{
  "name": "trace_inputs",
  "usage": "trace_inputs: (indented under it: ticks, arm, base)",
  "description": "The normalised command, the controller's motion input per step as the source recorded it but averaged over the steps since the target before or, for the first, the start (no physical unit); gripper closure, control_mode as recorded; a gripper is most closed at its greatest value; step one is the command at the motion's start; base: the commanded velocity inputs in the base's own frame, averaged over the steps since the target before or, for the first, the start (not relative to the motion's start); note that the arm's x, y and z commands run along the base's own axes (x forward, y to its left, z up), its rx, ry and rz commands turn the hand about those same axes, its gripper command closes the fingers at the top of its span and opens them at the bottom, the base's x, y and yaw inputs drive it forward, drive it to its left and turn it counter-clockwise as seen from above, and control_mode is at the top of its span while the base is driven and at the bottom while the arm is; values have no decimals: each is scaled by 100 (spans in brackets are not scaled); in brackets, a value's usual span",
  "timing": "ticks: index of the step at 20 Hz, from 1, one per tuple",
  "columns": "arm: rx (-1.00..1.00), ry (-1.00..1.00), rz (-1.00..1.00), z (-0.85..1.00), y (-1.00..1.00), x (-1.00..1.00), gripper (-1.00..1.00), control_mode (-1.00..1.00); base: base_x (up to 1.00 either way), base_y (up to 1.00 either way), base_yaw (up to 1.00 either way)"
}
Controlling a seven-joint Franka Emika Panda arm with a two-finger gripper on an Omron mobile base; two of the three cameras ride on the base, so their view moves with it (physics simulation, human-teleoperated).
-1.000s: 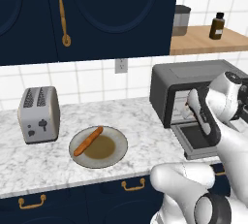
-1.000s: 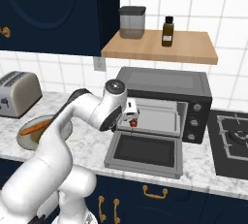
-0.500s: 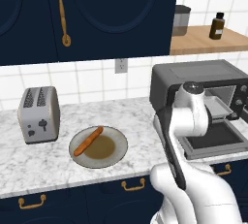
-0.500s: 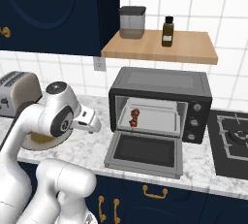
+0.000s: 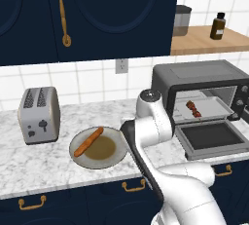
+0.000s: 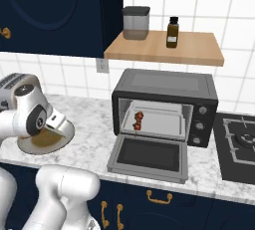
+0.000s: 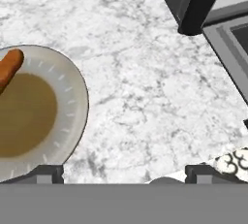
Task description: Pick up the kebab skewer and baguette bread, and place them inside the toaster oven. Close the toaster oven door and start by setting the timer.
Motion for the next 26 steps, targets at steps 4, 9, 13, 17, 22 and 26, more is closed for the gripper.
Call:
trace_inputs:
  ticks: [4, 9, 13, 17, 22, 26]
  arm:
    - [16, 10, 0, 0, 100, 75, -100, -100]
    - [16, 2, 0, -7, 98, 71, -100, -100]
    - [4, 8, 0, -36, 97, 64, -100, -100]
    - [0, 4, 0, -52, 69, 45, -100, -100]
    - [0, 11, 0, -36, 39, 20, -100, -100]
    - [0, 10, 0, -43, 20, 40, -100, -100]
  base:
    - [0, 0, 0]
    - [0, 0, 0]
    - [0, 0, 0]
    - [0, 0, 0]
    - [0, 0, 0]
    - [0, 0, 0]
